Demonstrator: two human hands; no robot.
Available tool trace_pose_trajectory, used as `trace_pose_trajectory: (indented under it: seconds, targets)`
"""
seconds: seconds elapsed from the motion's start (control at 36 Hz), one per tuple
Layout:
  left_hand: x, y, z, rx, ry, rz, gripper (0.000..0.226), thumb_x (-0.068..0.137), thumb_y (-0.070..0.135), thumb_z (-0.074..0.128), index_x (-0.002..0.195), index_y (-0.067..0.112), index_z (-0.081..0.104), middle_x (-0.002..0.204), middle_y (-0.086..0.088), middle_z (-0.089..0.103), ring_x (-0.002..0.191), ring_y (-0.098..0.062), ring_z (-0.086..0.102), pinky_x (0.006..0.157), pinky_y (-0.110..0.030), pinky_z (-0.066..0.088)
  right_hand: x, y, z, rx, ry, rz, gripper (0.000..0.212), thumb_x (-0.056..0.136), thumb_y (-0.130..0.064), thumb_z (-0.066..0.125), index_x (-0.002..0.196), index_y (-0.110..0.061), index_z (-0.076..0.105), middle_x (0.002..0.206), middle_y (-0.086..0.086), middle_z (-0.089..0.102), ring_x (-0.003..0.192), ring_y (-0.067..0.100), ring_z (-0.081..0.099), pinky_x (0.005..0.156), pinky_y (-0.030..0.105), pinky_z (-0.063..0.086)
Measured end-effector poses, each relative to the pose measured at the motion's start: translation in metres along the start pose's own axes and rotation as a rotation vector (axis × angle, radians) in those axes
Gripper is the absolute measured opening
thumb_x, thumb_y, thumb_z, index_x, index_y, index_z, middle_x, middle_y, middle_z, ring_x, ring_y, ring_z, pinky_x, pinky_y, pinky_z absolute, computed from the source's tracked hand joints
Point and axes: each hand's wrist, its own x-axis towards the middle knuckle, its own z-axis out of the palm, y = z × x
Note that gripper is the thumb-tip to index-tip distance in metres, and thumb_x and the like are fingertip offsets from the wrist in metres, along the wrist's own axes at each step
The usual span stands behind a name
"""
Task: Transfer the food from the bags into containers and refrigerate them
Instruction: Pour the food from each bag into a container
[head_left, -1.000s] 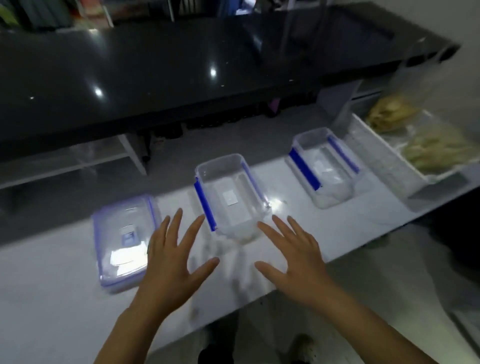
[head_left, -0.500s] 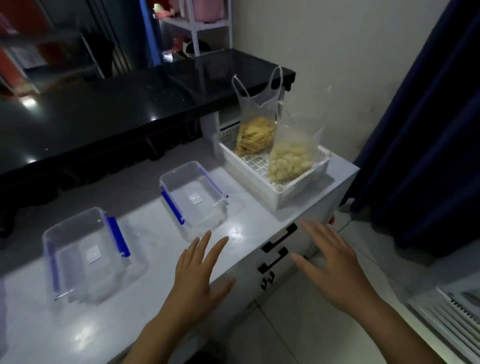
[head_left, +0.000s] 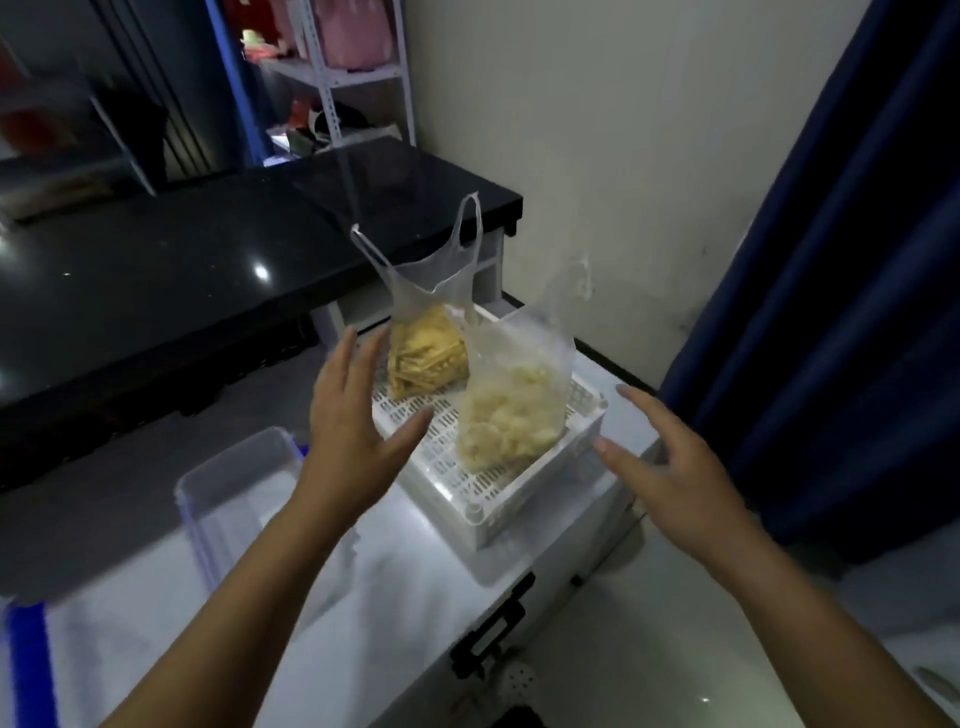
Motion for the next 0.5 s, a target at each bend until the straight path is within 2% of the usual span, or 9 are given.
trace_pose_trajectory:
  seconds: [0.03, 0.08, 0.17, 0.25, 0.28, 0.33, 0.39, 0.5]
  targets:
    - [0.019, 0.003, 0.005, -0.009, 0.008, 0.005, 0.091, 0.081, 0.042, 0.077, 0.154, 0.042, 0.022, 0.167, 0.002, 0.011, 0.152, -0.020, 0.011, 0.119, -0.052, 0.021, 0.018, -0.006, -0.003, 0.083, -0.021, 0.053, 0.053, 0.087, -0.050, 0.068, 0.135, -0.056, 0.046, 0.136, -0.030, 0.043, 0.129, 0.000, 0.037, 0.095, 0.025, 0.036]
    - [0.052, 0.009, 0.015, -0.020, -0.005, 0.014, 0.096, 0.078, 0.044, 0.080, 0.154, 0.043, 0.020, 0.167, 0.003, 0.007, 0.152, -0.019, 0.008, 0.119, -0.050, 0.018, 0.053, -0.017, -0.008, 0.230, -0.066, 0.170, 0.047, 0.087, -0.048, 0.069, 0.131, -0.051, 0.051, 0.136, -0.018, 0.048, 0.124, 0.008, 0.047, 0.092, 0.030, 0.040]
    - [0.090, 0.016, 0.032, -0.029, -0.039, 0.050, 0.101, 0.076, 0.049, 0.081, 0.154, 0.043, 0.018, 0.167, 0.007, 0.004, 0.153, -0.020, 0.007, 0.120, -0.055, 0.019, 0.101, -0.030, -0.011, 0.346, -0.070, 0.233, 0.047, 0.087, -0.043, 0.072, 0.130, -0.038, 0.055, 0.133, -0.008, 0.055, 0.106, 0.003, 0.054, 0.088, 0.031, 0.045]
    - [0.115, 0.025, 0.049, -0.007, -0.062, 0.095, 0.102, 0.076, 0.053, 0.079, 0.155, 0.044, 0.014, 0.167, 0.011, 0.000, 0.153, -0.019, 0.003, 0.120, -0.059, 0.018, 0.137, -0.039, -0.010, 0.400, -0.052, 0.236, 0.038, 0.087, -0.038, 0.073, 0.123, -0.029, 0.062, 0.125, -0.007, 0.060, 0.108, 0.006, 0.053, 0.098, 0.038, 0.043]
    - [0.121, 0.028, 0.054, -0.008, -0.065, 0.108, 0.102, 0.077, 0.054, 0.078, 0.155, 0.045, 0.014, 0.167, 0.012, -0.001, 0.153, -0.018, 0.002, 0.120, -0.059, 0.017, 0.146, -0.042, -0.011, 0.406, -0.048, 0.238, 0.030, 0.088, -0.036, 0.073, 0.115, -0.027, 0.066, 0.120, -0.006, 0.064, 0.108, 0.006, 0.055, 0.096, 0.036, 0.043]
    - [0.131, 0.034, 0.063, -0.015, -0.063, 0.134, 0.100, 0.078, 0.055, 0.077, 0.155, 0.046, 0.014, 0.167, 0.013, -0.001, 0.153, -0.016, 0.003, 0.121, -0.055, 0.016, 0.160, -0.048, -0.012, 0.421, -0.036, 0.205, 0.013, 0.090, -0.033, 0.070, 0.098, -0.022, 0.073, 0.104, -0.008, 0.073, 0.097, 0.003, 0.063, 0.084, 0.025, 0.048]
    - [0.138, 0.041, 0.071, -0.021, -0.054, 0.157, 0.099, 0.079, 0.055, 0.076, 0.155, 0.045, 0.014, 0.167, 0.011, -0.001, 0.153, -0.018, 0.004, 0.119, -0.049, 0.016, 0.169, -0.054, -0.015, 0.428, -0.012, 0.139, 0.014, 0.092, -0.030, 0.068, 0.083, -0.021, 0.075, 0.094, -0.012, 0.076, 0.087, -0.003, 0.066, 0.078, 0.019, 0.047]
    - [0.150, 0.055, 0.087, 0.029, -0.028, 0.180, 0.103, 0.074, 0.055, 0.079, 0.157, 0.031, 0.021, 0.167, -0.006, 0.006, 0.152, -0.027, 0.011, 0.118, -0.046, 0.014, 0.180, -0.071, -0.016, 0.350, -0.073, -0.012, 0.022, 0.093, -0.030, 0.066, 0.074, -0.029, 0.076, 0.121, -0.021, 0.062, 0.112, -0.004, 0.054, 0.083, 0.020, 0.038]
